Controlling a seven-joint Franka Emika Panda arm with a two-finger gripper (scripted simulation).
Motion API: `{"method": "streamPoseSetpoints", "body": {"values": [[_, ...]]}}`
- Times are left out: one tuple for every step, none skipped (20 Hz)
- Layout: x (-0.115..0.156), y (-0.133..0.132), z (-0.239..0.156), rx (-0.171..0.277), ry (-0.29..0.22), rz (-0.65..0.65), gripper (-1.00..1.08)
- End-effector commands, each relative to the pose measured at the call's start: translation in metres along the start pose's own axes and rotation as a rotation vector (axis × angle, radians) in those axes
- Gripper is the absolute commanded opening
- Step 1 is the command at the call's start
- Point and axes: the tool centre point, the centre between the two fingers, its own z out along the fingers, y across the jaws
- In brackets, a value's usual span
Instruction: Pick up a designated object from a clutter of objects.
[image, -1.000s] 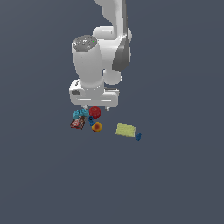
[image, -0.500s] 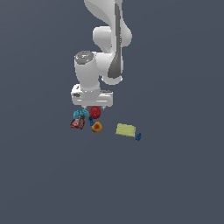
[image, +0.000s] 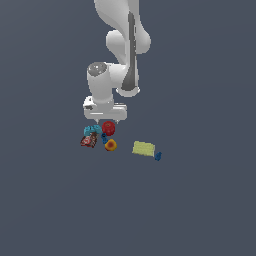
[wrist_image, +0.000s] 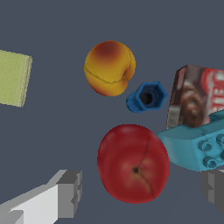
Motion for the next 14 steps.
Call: {"method": "streamPoseSetpoints", "body": {"values": [[-0.004, 0.001, 0.003, -0.001, 0.001, -0.001, 1.00], [-0.004, 0.001, 0.003, -0.001, 0.001, -0.001, 1.00], [-0.005, 0.001, 0.003, -0.001, 0.001, -0.001, 1.00], [-0.004, 0.001, 0.003, -0.001, 0.001, -0.001, 1.00], [-0.004, 0.001, 0.003, -0.001, 0.001, -0.001, 1.00], [-0.004, 0.001, 0.003, -0.001, 0.001, -0.001, 1.00], [-0.004, 0.001, 0.005, -0.001, 0.001, -0.001, 1.00], [-0.004, 0.001, 0.006, -0.001, 0.001, -0.001, 1.00], [-0.004, 0.001, 0.008, -0.002, 0.001, -0.001, 1.00], [-0.004, 0.001, 0.011, -0.002, 0.001, -0.001, 1.00], [-0.004, 0.001, 0.013, -0.002, 0.001, -0.001, 1.00], [-0.005, 0.001, 0.017, -0.002, 0.001, -0.001, 1.00], [-0.005, 0.001, 0.021, -0.002, 0.001, -0.001, 1.00], [-0.005, 0.001, 0.025, -0.002, 0.001, -0.001, 1.00]]}}
